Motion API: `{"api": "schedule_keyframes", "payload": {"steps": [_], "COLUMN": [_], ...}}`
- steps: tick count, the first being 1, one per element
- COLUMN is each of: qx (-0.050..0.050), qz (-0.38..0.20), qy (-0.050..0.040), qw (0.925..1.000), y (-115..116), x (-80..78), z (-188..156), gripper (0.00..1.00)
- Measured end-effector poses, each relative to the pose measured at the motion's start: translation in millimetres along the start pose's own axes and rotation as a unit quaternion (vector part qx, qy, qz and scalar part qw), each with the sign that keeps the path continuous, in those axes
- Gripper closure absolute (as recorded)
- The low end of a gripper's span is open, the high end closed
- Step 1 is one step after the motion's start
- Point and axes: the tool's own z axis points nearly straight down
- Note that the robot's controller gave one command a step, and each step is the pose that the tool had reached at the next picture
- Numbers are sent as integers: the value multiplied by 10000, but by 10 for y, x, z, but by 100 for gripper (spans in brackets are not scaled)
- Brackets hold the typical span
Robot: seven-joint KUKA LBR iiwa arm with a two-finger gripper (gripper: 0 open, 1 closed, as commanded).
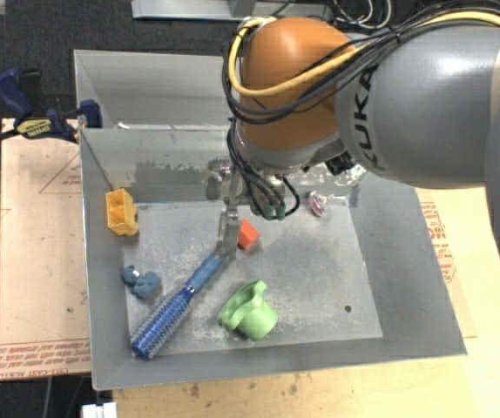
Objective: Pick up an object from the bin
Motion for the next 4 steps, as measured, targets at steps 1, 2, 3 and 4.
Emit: {"api": "schedule_keyframes", "payload": {"steps": [1, 2, 3, 4], "qx": [2, 0, 22, 7], "qz": [-2926, -2925, -3111, -3055], "qy": [8, -9, -30, -31], "qw": [9562, 9563, 9504, 9522], "y": [-605, -597, -465, -541], "x": [5, -5, 259, 993], "z": [1559, 1533, 1585, 336], "gripper": [0, 100, 100, 100]}}
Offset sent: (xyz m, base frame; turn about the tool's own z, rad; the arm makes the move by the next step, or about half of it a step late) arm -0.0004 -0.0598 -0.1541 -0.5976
